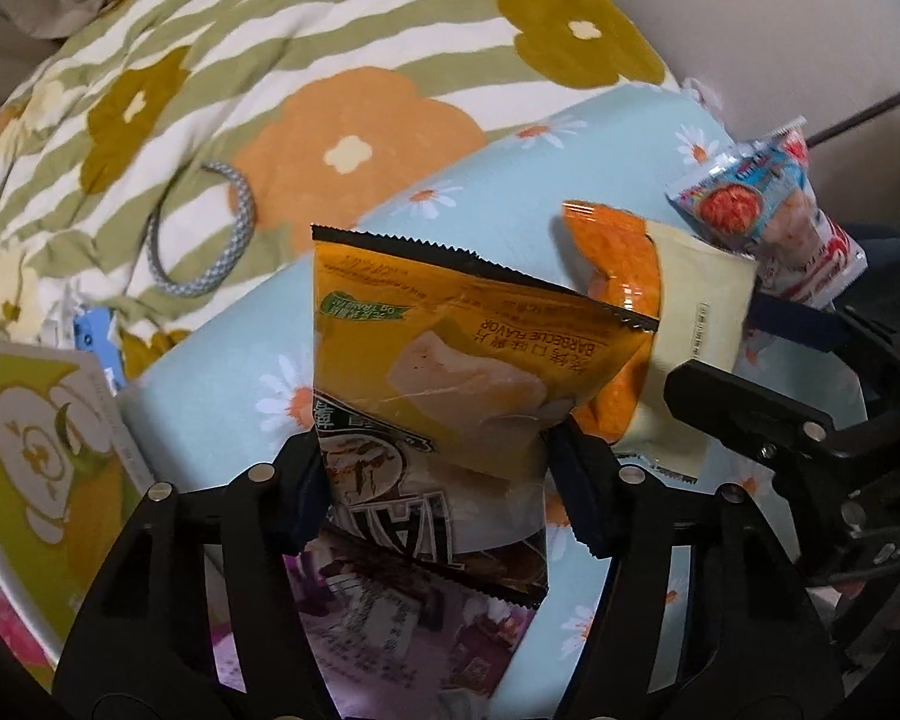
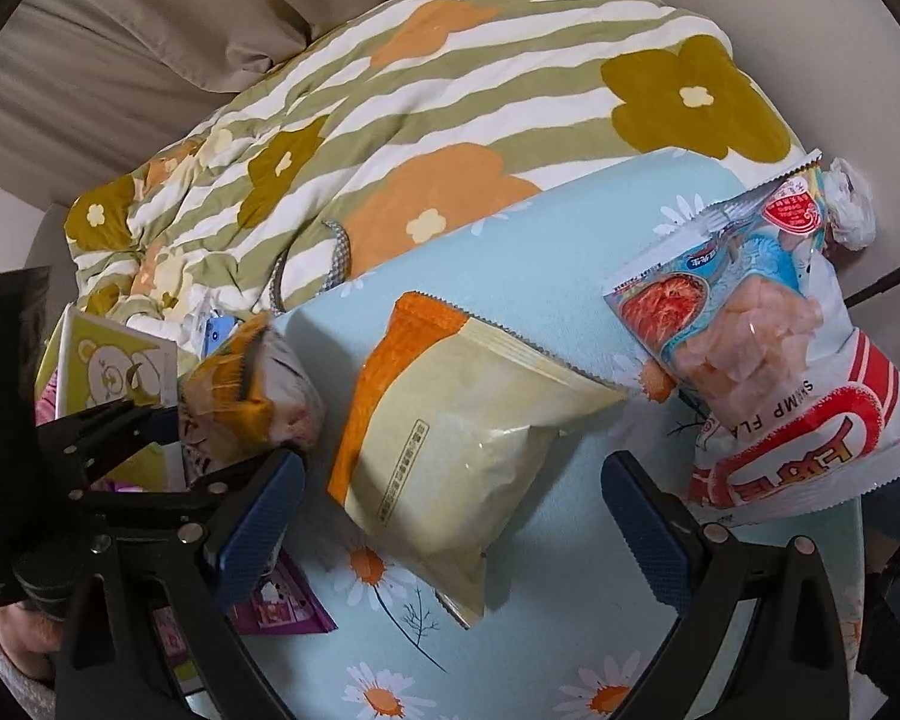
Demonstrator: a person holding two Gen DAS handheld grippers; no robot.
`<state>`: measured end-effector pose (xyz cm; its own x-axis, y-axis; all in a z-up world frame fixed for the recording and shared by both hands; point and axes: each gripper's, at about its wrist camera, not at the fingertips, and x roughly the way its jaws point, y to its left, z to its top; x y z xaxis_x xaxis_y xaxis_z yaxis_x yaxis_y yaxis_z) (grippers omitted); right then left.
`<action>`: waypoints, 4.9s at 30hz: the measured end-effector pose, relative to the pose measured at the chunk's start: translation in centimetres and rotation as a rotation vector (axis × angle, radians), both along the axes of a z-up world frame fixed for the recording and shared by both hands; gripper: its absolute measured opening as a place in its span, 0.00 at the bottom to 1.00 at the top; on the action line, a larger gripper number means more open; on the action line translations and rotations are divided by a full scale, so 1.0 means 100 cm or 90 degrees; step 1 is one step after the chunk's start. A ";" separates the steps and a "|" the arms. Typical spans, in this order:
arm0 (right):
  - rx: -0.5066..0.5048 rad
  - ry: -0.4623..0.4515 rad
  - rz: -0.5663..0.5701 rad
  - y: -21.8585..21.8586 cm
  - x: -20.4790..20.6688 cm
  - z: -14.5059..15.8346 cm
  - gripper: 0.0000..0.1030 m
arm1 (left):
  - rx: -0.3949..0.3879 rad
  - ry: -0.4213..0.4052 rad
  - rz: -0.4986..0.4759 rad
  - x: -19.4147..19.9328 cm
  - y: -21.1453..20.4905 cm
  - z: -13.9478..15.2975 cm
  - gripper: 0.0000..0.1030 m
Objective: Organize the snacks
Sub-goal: 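Grasp the yellow barbecue chips bag with the left tool while the right grasps the cream-orange bag, then lift both held bags and carry them over the cardboard box, then open the left tool to drop the yellow barbecue bag into the box, then open the right tool to drop the cream-orange bag into the box, then move both open tools back over the last two bags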
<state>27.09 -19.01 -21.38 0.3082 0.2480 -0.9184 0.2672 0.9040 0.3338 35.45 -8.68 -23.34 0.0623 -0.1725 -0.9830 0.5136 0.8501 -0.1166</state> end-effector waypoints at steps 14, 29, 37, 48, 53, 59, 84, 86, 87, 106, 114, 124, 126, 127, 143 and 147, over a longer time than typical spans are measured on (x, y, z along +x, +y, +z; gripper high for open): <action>-0.004 0.018 -0.005 0.015 0.023 -0.023 0.92 | -0.018 0.013 0.087 -0.003 0.033 0.004 0.59; -0.104 -0.031 0.087 0.037 0.005 -0.024 0.63 | -0.034 0.015 0.131 -0.018 0.048 0.009 0.59; -0.094 -0.081 0.087 0.027 -0.014 0.010 0.61 | -0.059 -0.032 0.154 -0.032 0.042 0.040 0.59; -0.083 -0.184 0.167 0.020 -0.040 0.093 0.61 | -0.124 -0.148 0.223 -0.069 0.038 0.130 0.59; -0.055 -0.236 0.238 0.041 -0.042 0.127 0.61 | -0.128 -0.207 0.301 -0.095 0.067 0.171 0.59; -0.008 -0.281 0.307 0.090 -0.042 0.153 0.62 | -0.118 -0.255 0.375 -0.122 0.122 0.202 0.59; 0.000 -0.243 0.255 0.277 -0.031 0.142 0.61 | -0.088 -0.188 0.344 -0.091 0.336 0.157 0.98; -0.011 -0.238 0.242 0.275 -0.032 0.142 0.61 | -0.084 -0.211 0.332 -0.093 0.333 0.157 1.00; -0.017 -0.235 0.236 0.274 -0.032 0.142 0.61 | -0.090 -0.210 0.324 -0.094 0.333 0.156 1.00; -0.040 -0.266 0.308 0.301 0.003 0.142 0.63 | -0.123 -0.198 0.402 -0.132 0.350 0.145 1.00; -0.064 -0.278 0.290 0.303 -0.001 0.120 0.97 | -0.109 -0.187 0.408 -0.135 0.351 0.129 1.00; -0.070 -0.296 0.274 0.293 -0.019 0.133 0.97 | -0.112 -0.194 0.397 -0.141 0.346 0.136 1.00; -0.069 -0.302 0.269 0.291 -0.025 0.141 0.97 | -0.110 -0.200 0.391 -0.144 0.344 0.143 1.00; -0.068 -0.303 0.266 0.289 -0.028 0.143 0.97 | -0.109 -0.204 0.388 -0.145 0.343 0.147 1.00; -0.062 -0.298 0.180 0.206 -0.084 0.182 0.97 | -0.108 -0.262 0.287 -0.171 0.261 0.187 1.00; -0.077 -0.300 0.168 0.163 -0.094 0.181 0.97 | -0.087 -0.272 0.262 -0.176 0.214 0.187 1.00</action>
